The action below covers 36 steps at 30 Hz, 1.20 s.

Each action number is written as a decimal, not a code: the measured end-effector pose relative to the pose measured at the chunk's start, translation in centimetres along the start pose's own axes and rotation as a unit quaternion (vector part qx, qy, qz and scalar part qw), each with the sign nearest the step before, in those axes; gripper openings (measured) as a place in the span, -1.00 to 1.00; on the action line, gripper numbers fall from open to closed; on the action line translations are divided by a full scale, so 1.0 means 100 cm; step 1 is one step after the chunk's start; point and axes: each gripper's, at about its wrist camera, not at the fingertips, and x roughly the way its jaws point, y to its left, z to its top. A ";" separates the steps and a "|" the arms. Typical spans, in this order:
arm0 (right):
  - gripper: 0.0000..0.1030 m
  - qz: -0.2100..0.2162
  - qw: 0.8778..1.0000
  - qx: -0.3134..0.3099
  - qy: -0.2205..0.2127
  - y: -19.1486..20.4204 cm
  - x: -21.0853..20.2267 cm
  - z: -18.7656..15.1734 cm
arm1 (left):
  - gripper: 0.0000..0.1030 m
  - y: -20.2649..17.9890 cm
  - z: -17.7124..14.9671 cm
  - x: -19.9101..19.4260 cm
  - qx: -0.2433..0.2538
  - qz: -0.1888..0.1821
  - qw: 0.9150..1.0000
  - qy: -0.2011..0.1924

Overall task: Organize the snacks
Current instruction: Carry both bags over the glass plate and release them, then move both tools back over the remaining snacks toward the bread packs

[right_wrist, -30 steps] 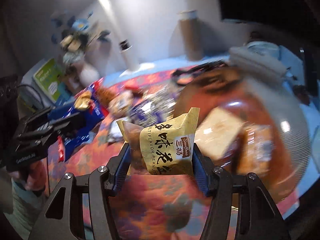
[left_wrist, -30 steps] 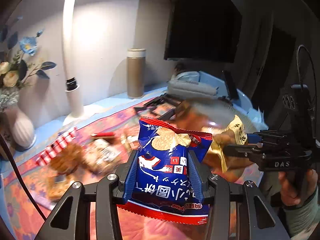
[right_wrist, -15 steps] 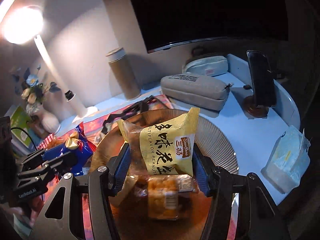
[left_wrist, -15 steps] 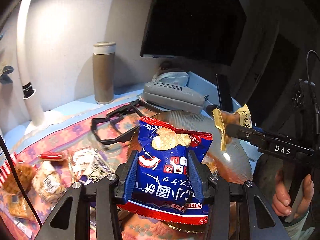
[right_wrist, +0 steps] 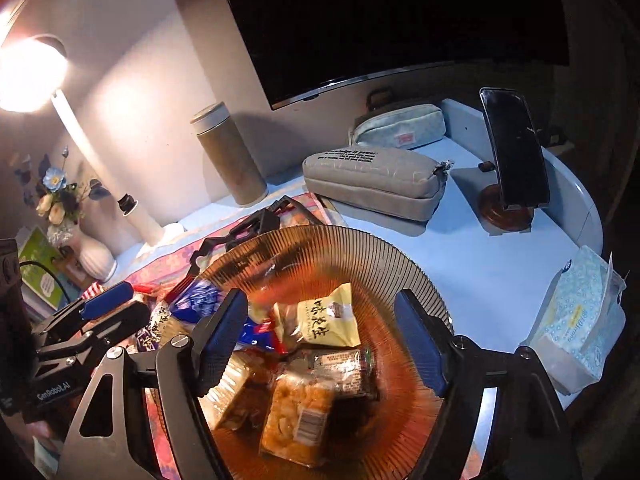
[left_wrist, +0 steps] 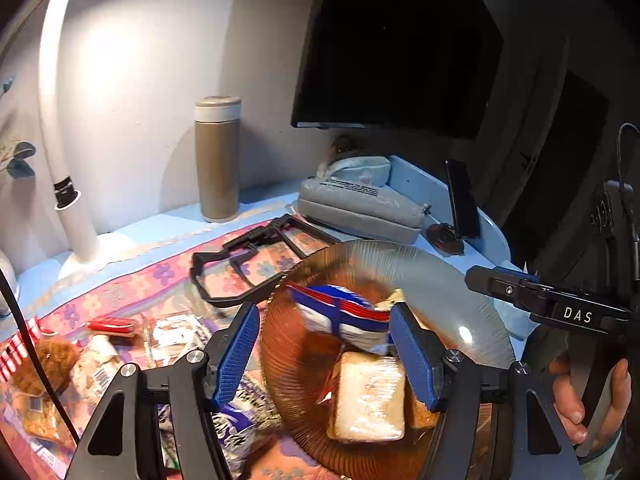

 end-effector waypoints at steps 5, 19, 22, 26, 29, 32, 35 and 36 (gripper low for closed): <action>0.47 0.011 1.000 -0.021 0.002 0.023 -0.005 -0.006 | 0.25 0.022 -0.008 -0.028 -0.010 0.019 1.000 -0.012; 0.47 0.073 0.992 -0.098 0.033 0.127 0.002 -0.033 | 0.25 0.130 -0.045 -0.142 -0.084 0.122 0.986 -0.079; 0.47 0.082 0.988 -0.121 0.045 0.156 0.008 -0.041 | 0.25 0.164 -0.057 -0.162 -0.115 0.134 0.980 -0.089; 0.47 0.097 0.982 -0.148 0.064 0.194 0.019 -0.053 | 0.25 0.206 -0.074 -0.174 -0.153 0.157 0.972 -0.089; 0.47 0.103 0.977 -0.165 0.084 0.219 0.032 -0.065 | 0.25 0.232 -0.089 -0.171 -0.170 0.165 0.969 -0.073; 0.47 0.106 0.973 -0.176 0.108 0.239 0.049 -0.076 | 0.25 0.253 -0.102 -0.152 -0.173 0.161 0.971 -0.039; 0.47 0.114 0.968 -0.176 0.135 0.252 0.066 -0.087 | 0.25 0.267 -0.113 -0.126 -0.169 0.152 0.974 -0.006; 0.47 0.119 0.966 -0.175 0.146 0.256 0.072 -0.091 | 0.25 0.270 -0.114 -0.121 -0.168 0.149 0.974 0.000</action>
